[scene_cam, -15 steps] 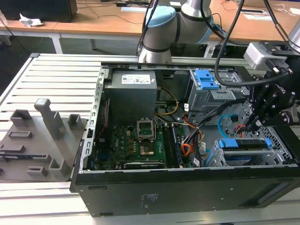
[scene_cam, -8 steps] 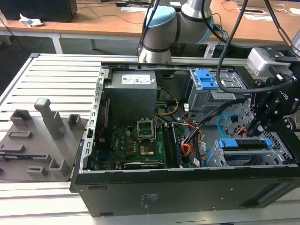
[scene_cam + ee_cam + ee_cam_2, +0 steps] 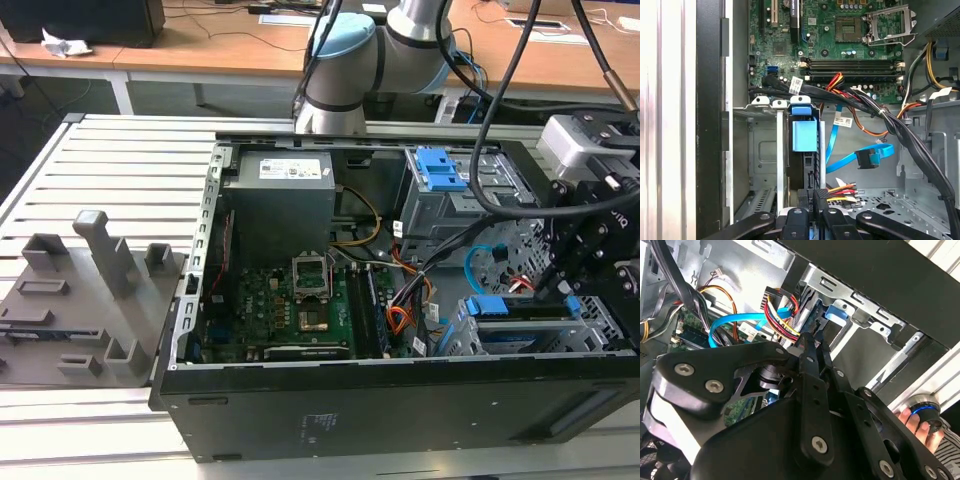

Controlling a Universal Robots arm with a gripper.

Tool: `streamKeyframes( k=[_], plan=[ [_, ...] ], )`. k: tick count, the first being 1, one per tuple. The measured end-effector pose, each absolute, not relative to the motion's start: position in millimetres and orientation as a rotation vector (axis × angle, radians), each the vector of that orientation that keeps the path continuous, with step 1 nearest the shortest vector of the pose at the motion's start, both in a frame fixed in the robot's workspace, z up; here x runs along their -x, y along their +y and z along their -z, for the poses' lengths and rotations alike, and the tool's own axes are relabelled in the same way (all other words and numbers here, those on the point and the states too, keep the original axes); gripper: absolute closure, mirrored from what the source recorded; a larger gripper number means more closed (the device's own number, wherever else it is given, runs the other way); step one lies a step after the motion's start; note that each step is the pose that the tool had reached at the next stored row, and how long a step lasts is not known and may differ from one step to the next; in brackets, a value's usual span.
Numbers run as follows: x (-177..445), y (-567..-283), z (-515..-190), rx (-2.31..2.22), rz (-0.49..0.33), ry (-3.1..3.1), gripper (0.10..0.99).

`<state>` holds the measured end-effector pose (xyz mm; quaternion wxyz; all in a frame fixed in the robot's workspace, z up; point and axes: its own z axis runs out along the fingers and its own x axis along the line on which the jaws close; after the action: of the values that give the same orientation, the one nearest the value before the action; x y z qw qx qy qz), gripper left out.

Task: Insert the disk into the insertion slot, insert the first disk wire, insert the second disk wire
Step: 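Insert the first disk wire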

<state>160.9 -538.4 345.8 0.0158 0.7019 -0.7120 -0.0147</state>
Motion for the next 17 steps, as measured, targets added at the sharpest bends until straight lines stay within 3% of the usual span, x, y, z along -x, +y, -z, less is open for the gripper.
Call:
streamKeyframes(
  k=[17],
  plan=[
    [-164.4,-537.8,-339.9,-2.189,0.059,-2.22,0.918]
  ],
)
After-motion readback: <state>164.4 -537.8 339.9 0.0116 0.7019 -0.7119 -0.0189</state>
